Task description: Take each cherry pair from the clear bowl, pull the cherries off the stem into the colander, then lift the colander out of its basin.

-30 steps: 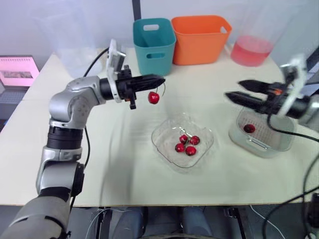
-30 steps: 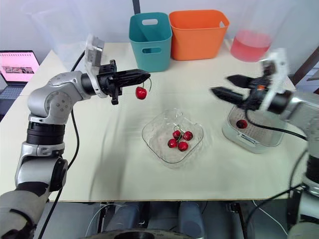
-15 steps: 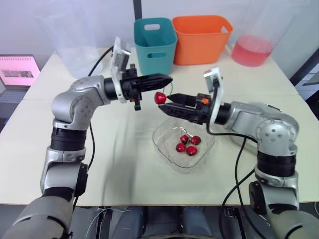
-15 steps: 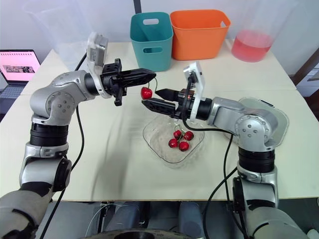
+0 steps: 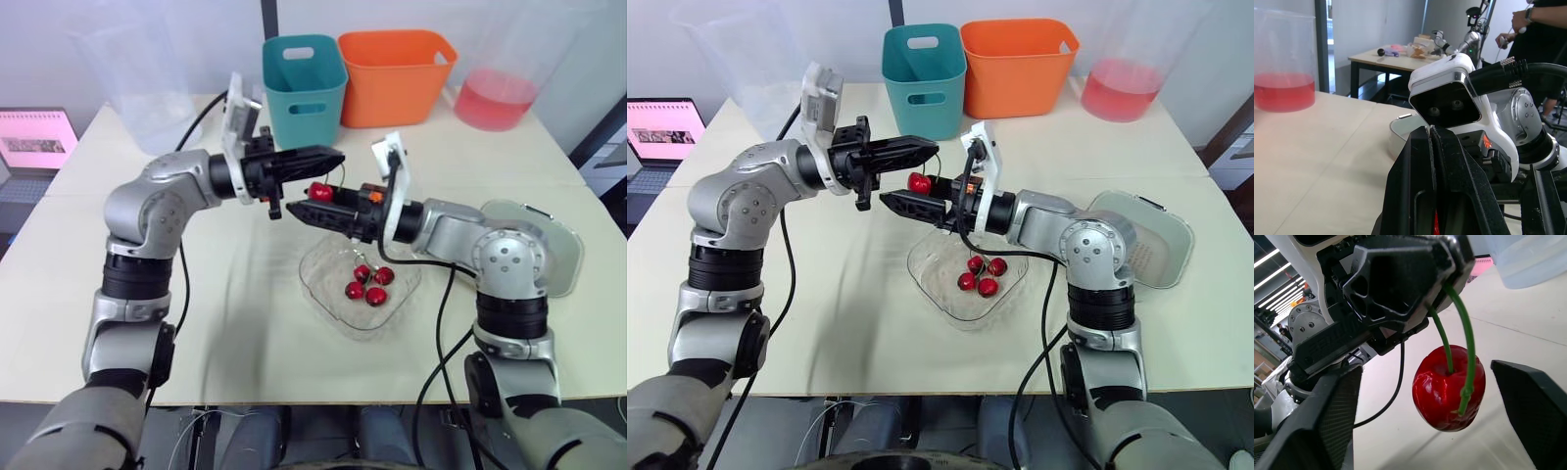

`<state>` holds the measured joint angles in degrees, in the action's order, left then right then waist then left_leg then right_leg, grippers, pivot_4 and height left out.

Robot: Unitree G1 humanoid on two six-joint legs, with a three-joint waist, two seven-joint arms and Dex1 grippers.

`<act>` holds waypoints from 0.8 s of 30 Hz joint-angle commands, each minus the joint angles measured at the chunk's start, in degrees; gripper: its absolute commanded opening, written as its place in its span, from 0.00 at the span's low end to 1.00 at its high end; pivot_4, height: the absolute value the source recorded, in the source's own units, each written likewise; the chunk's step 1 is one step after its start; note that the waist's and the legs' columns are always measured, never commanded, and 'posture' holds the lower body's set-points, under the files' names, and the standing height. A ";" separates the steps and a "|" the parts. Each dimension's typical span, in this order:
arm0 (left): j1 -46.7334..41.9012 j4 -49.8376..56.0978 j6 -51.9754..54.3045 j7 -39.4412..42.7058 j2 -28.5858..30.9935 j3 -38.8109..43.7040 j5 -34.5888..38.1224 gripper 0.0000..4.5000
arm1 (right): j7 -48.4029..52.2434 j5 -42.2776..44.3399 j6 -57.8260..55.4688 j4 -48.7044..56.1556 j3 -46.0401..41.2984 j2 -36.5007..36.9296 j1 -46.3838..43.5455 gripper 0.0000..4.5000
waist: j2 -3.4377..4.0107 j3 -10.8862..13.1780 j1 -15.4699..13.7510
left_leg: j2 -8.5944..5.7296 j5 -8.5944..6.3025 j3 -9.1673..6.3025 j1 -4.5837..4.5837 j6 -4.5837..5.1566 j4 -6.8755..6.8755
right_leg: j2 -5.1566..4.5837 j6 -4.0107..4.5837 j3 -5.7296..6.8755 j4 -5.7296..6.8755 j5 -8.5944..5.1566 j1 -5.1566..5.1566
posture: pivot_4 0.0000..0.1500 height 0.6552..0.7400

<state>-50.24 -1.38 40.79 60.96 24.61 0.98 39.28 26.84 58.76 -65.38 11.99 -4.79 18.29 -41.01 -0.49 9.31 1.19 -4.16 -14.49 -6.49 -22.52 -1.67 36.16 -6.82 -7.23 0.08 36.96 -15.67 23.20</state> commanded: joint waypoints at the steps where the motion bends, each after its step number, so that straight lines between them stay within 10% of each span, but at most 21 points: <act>1: -0.13 2.15 -0.24 -0.27 0.07 0.53 0.79 0.00 | -0.18 0.53 1.43 0.99 -0.84 -0.74 -1.58 0.59 | 0.00 0.00 0.00 | 0.00 0.00 0.00 0.00 0.00 0.00 | 0.00 0.00 0.00 0.00 0.00 0.00 | 1.00 1.00; 4: -0.04 2.15 -0.29 -0.36 0.08 0.51 0.75 0.00 | -0.36 0.67 1.44 1.07 -1.13 -0.79 -1.68 0.26 | 0.00 0.00 0.00 | 0.00 0.00 0.00 0.00 0.00 0.00 | 0.00 0.00 0.00 0.00 0.00 0.00 | 1.00 1.00; 24: -1.26 -0.29 -1.47 0.12 0.59 1.29 0.37 0.00 | 3.15 -3.37 1.92 6.07 4.14 3.72 5.39 0.26 | 0.00 0.00 0.01 | -0.01 0.00 0.02 0.00 0.01 0.00 | 0.01 0.00 0.00 -0.01 0.00 0.01 | 1.00 1.00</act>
<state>-50.08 -2.87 41.02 61.37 24.68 -0.44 38.85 29.55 55.26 -62.45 16.34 -2.07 21.46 -36.48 -0.49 9.31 1.19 -4.16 -14.49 -6.47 -22.52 -1.66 36.16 -6.81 -7.23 0.08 36.95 -15.67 23.22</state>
